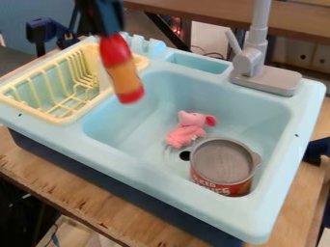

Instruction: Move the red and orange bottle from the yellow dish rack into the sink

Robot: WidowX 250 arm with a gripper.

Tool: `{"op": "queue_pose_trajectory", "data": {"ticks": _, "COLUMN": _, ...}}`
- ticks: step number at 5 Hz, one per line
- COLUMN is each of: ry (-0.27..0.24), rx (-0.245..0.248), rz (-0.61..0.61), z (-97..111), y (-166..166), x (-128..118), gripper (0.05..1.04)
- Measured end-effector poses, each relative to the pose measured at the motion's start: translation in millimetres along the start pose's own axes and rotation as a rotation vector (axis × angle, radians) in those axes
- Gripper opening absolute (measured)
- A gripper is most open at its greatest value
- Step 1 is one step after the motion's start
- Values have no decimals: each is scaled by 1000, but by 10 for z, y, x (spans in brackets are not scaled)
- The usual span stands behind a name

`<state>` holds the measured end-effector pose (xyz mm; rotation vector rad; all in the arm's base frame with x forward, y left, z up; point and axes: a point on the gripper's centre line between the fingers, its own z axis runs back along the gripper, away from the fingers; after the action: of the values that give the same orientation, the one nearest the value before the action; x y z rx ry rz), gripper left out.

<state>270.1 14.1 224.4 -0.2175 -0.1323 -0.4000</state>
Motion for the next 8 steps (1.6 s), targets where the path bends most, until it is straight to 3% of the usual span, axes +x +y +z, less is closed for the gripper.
{"op": "queue_pose_trajectory", "data": {"ticks": 1, "ry": 52, "rx": -10, "rz": -22, "z": -190, "y": -73, "x": 24, "gripper": 346}}
{"op": "queue_pose_trajectory", "data": {"ticks": 3, "ry": 163, "rx": 117, "rz": 61, "z": -379, "y": 30, "x": -84, "gripper": 346}}
{"op": "queue_pose_trajectory", "data": {"ticks": 4, "ry": 185, "rx": 165, "rz": 59, "z": -489, "y": 72, "x": -110, "gripper": 346}}
{"op": "queue_pose_trajectory", "data": {"ticks": 5, "ry": 180, "rx": 109, "rz": 16, "z": -610, "y": 18, "x": -130, "gripper": 346}}
{"op": "queue_pose_trajectory", "data": {"ticks": 6, "ry": 176, "rx": 90, "rz": 31, "z": -651, "y": 58, "x": -174, "gripper": 346}}
{"op": "queue_pose_trajectory", "data": {"ticks": 7, "ry": 177, "rx": 88, "rz": 49, "z": -653, "y": 67, "x": -189, "gripper": 391}}
{"op": "queue_pose_trajectory", "data": {"ticks": 8, "ry": 176, "rx": 86, "rz": 59, "z": -654, "y": 61, "x": -189, "gripper": 696}}
